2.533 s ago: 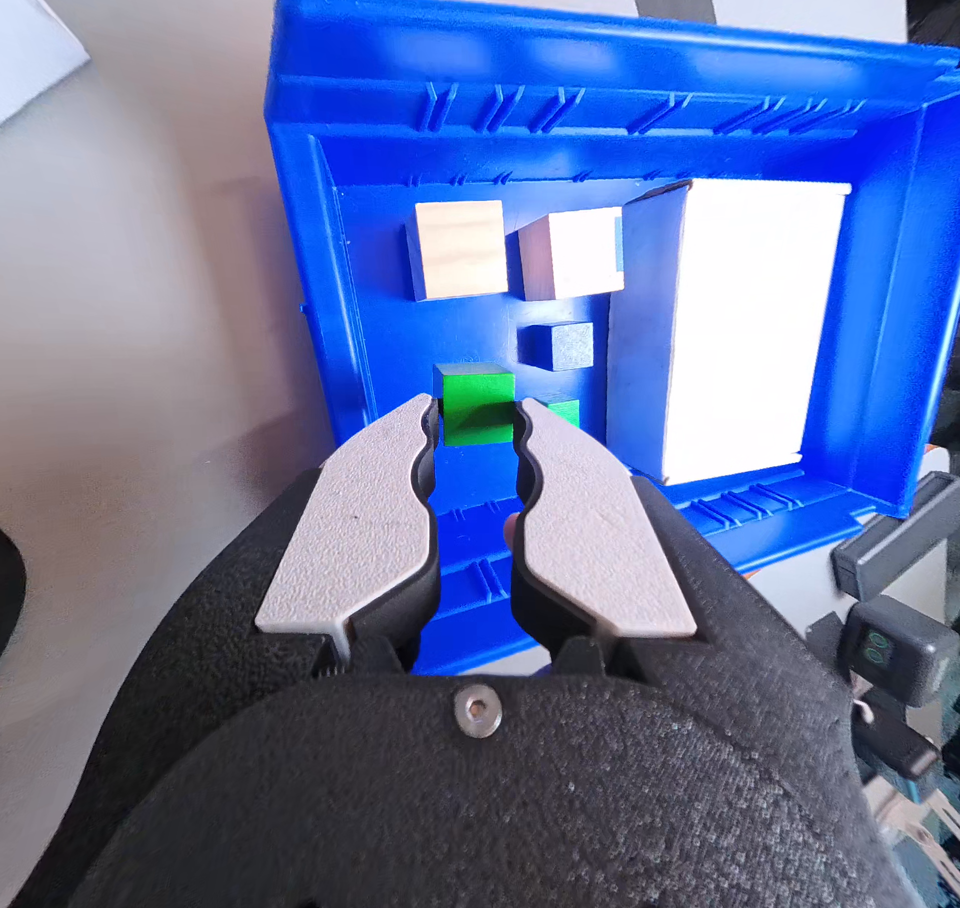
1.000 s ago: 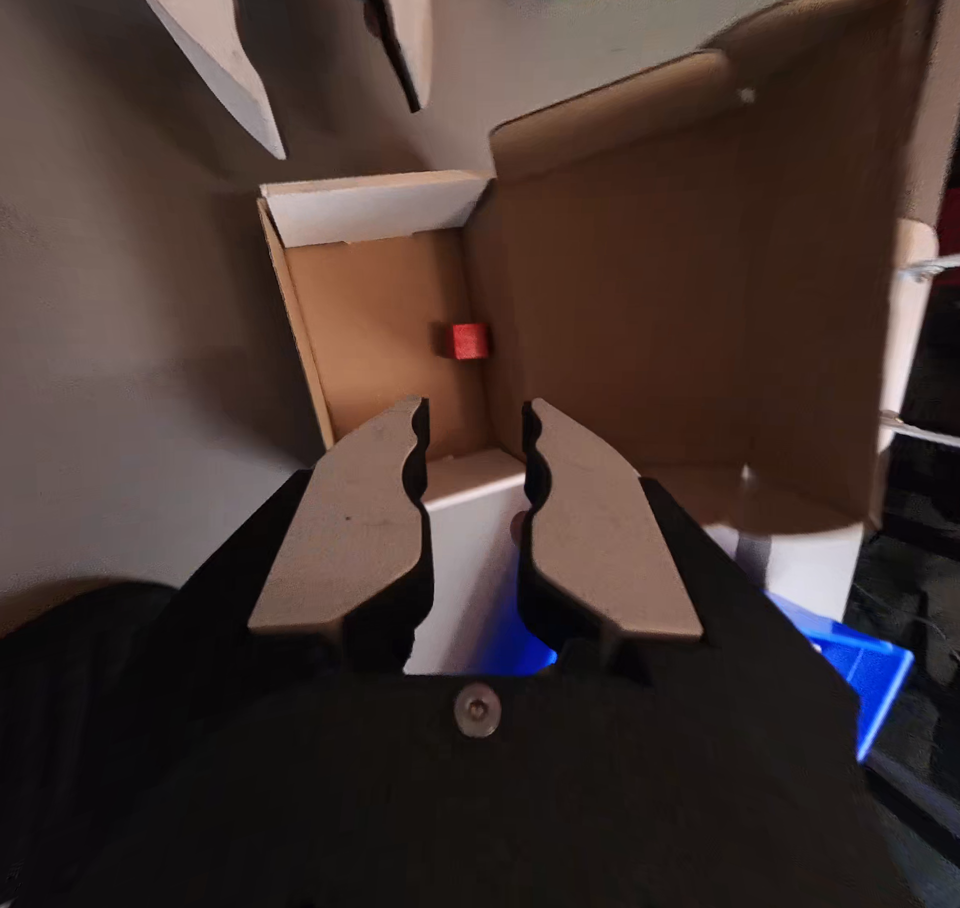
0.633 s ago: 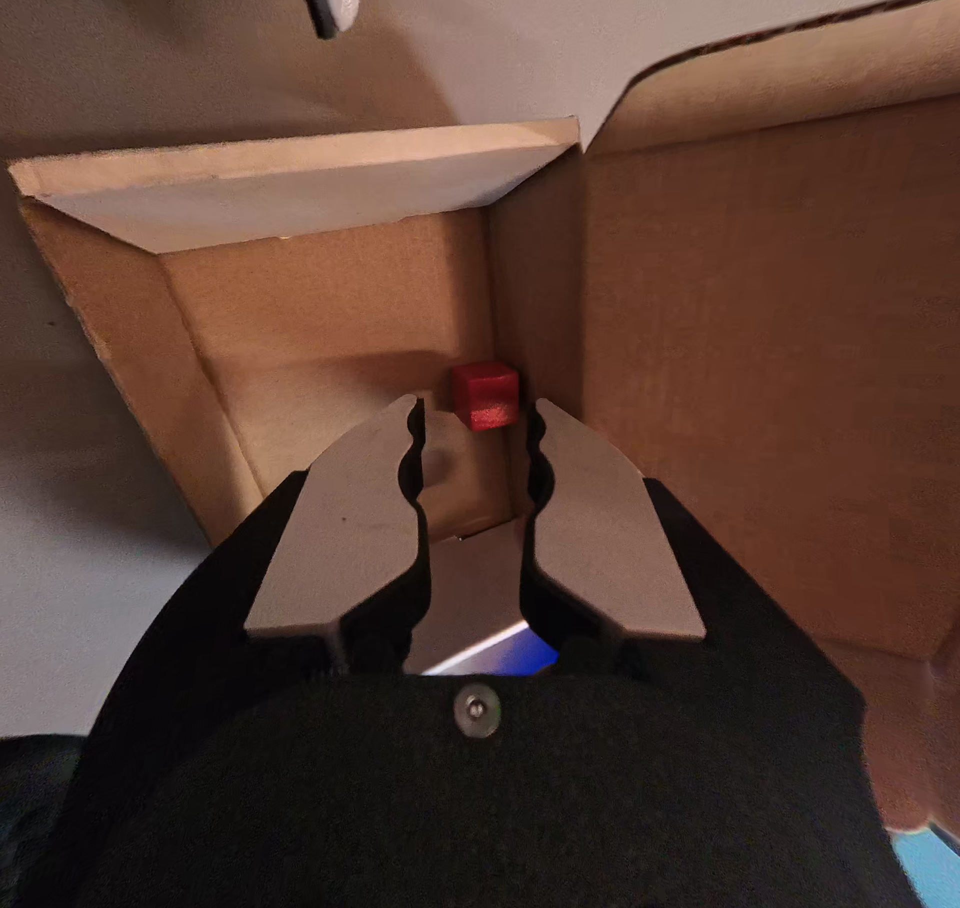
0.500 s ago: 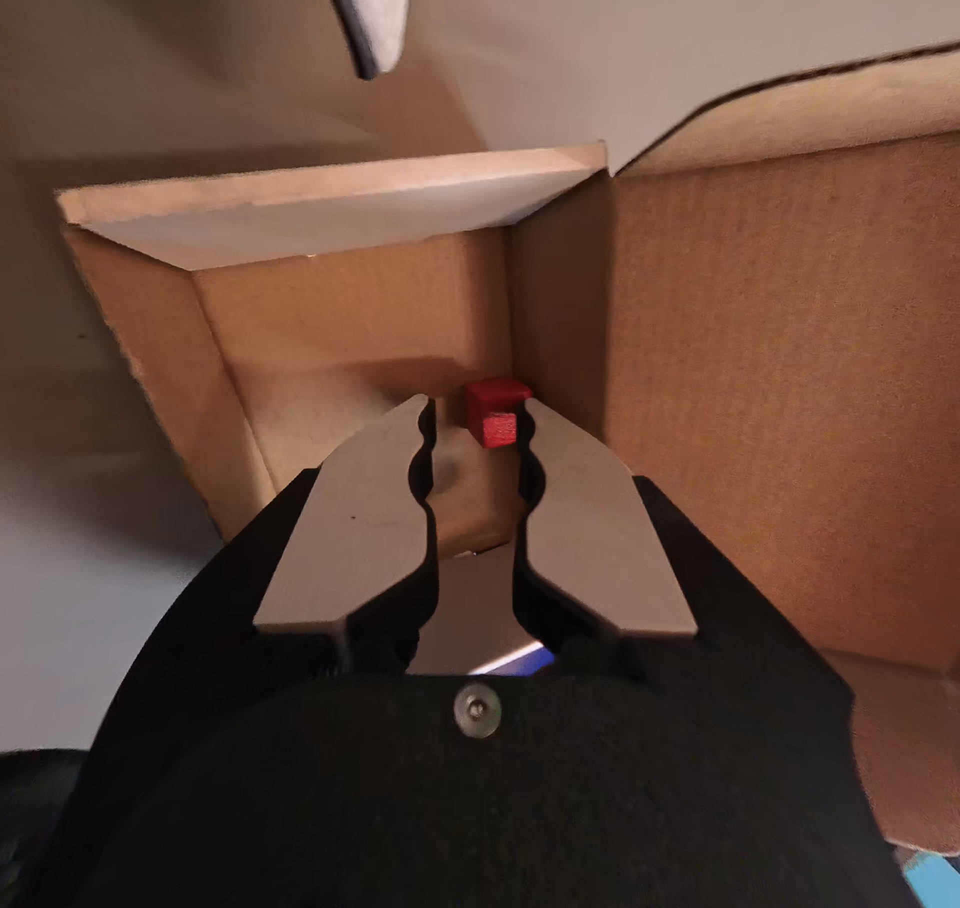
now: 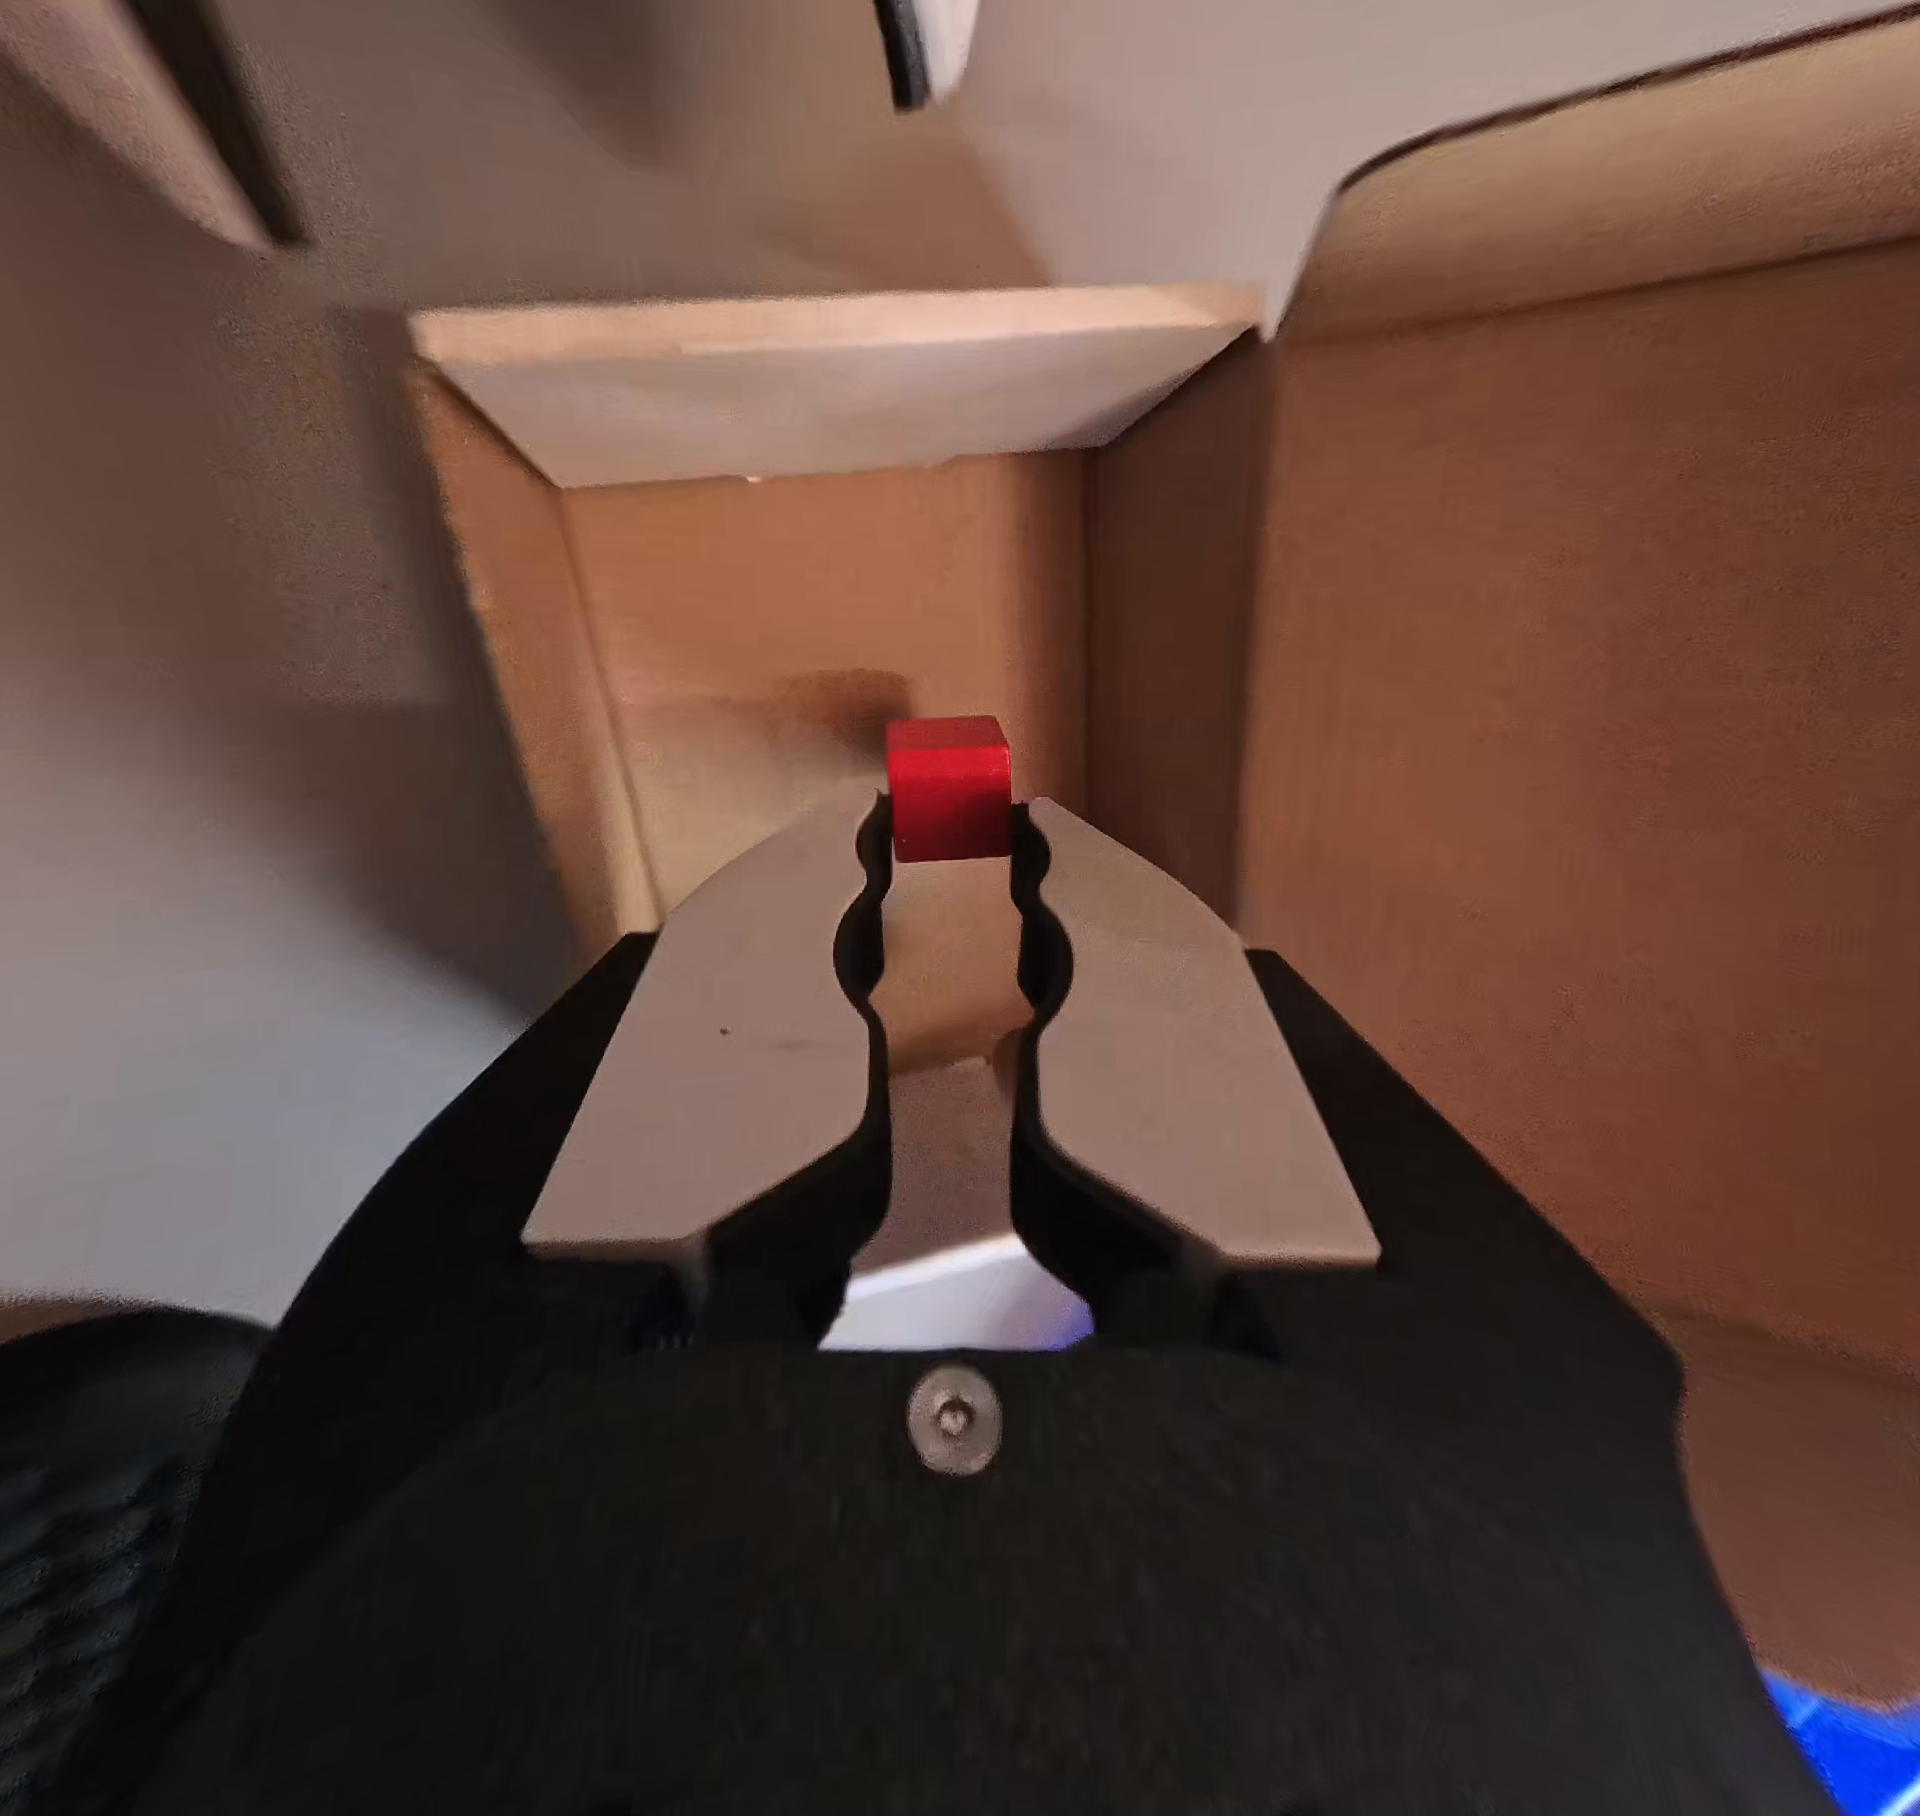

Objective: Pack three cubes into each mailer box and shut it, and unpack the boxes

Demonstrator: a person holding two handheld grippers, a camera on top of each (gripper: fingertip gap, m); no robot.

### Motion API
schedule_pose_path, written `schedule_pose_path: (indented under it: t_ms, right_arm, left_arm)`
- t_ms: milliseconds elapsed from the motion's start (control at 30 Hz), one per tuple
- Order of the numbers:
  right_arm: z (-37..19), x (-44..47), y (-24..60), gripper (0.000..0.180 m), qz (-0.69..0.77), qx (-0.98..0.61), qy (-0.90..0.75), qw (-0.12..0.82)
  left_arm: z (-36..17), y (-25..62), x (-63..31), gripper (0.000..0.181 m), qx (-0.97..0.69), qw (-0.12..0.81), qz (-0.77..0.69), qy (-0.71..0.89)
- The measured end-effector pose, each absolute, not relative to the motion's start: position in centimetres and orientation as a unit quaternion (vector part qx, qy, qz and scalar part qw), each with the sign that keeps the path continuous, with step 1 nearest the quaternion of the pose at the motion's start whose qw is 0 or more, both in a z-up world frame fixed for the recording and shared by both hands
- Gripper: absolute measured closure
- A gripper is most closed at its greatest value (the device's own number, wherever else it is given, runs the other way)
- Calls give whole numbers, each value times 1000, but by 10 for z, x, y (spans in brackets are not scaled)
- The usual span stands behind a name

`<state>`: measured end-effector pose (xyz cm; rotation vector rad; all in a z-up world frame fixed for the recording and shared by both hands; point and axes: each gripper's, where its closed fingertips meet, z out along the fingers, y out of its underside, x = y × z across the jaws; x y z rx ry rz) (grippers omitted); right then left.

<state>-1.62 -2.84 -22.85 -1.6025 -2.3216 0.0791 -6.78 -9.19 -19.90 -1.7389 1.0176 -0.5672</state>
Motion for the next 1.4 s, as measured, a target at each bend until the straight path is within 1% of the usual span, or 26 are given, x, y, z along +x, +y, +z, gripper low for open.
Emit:
schedule_pose_path:
  t_ms: [100,233,333,433,567,700,800,1100,1167,1267,1333,1400]
  right_arm:
    - [-182,-3,-25,158,51,-575,-793,195]
    - [-124,46,14,158,26,-623,-747,231]
    - [-109,108,63,158,-39,-680,-699,219]
    - [-127,170,109,158,-80,-734,-648,187]
    - [-175,219,143,158,-93,-780,-602,141]
    - [-210,229,158,158,-110,-780,-607,108]
    - [-228,238,164,158,-135,-778,-610,66]
    - [-246,247,168,157,-156,-776,-611,27]
    - [-239,244,169,152,-153,-777,-609,41]
    - [-211,219,168,148,-104,-785,-599,118]
    - [-184,182,155,145,-16,-783,-591,194]
    - [-151,134,125,145,126,-763,-577,263]
  left_arm:
    - [-200,-92,-67,119,-720,499,-237,420]
    - [-201,-93,-65,119,-720,496,-237,423]
    - [-203,-93,-66,119,-722,495,-233,425]
    - [-202,-92,-66,119,-722,495,-238,420]
    - [-201,-91,-66,118,-722,497,-241,416]
    - [-204,-89,-69,119,-728,494,-241,410]
    - [-204,-87,-70,119,-730,494,-242,405]
    - [-204,-85,-72,119,-731,493,-245,402]
    - [-203,-85,-73,119,-731,494,-247,400]
    - [-202,-84,-74,119,-731,498,-247,394]
    - [-197,-81,-76,122,-731,507,-249,382]
    - [-191,-76,-80,127,-730,521,-254,362]
